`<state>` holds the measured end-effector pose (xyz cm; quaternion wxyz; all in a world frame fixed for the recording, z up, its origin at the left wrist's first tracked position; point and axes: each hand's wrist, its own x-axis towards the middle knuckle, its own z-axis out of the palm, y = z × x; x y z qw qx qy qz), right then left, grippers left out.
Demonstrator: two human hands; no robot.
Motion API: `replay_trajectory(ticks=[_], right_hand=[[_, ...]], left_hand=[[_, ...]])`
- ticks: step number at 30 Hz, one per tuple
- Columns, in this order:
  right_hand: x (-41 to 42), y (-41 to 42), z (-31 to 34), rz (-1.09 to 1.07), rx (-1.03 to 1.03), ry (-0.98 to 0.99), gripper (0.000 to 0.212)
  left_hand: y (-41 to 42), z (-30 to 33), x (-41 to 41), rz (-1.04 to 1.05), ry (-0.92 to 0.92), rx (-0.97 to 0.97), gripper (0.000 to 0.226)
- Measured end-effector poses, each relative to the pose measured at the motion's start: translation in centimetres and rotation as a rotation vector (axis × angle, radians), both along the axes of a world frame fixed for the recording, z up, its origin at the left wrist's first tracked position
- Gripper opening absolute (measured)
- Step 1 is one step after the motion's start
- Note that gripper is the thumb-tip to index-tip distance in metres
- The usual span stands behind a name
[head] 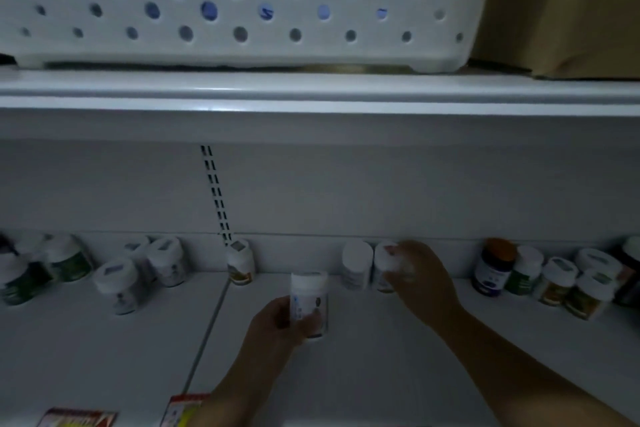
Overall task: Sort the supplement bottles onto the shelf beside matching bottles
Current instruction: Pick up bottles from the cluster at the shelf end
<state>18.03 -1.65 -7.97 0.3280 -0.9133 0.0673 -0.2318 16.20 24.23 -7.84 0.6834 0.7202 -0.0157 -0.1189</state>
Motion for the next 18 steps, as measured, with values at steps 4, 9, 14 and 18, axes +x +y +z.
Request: replay_trajectory(ticks=[4, 9, 14, 18], right_hand=[[-1.3, 5.1, 3.7, 0.016, -0.037, -0.327, 0.025], [-0.3, 13.0, 4.5, 0.434, 0.051, 0.082, 0.033], [0.7, 20.1, 2.8, 0.537, 0.215, 0.157, 0.027], [3.4, 25.4, 2.0, 0.518, 0.227, 0.182, 0.031]], left_hand=[[0.6, 0.1, 0.1, 0.027, 0.006, 0.021, 0.041], [2.6, 0.3, -0.3, 0.159, -0.099, 0.142, 0.03], [7.9, -0.1, -0.1, 0.292, -0.105, 0.206, 0.031], [12.0, -0.4, 1.8, 0.356, -0.15, 0.268, 0.037]])
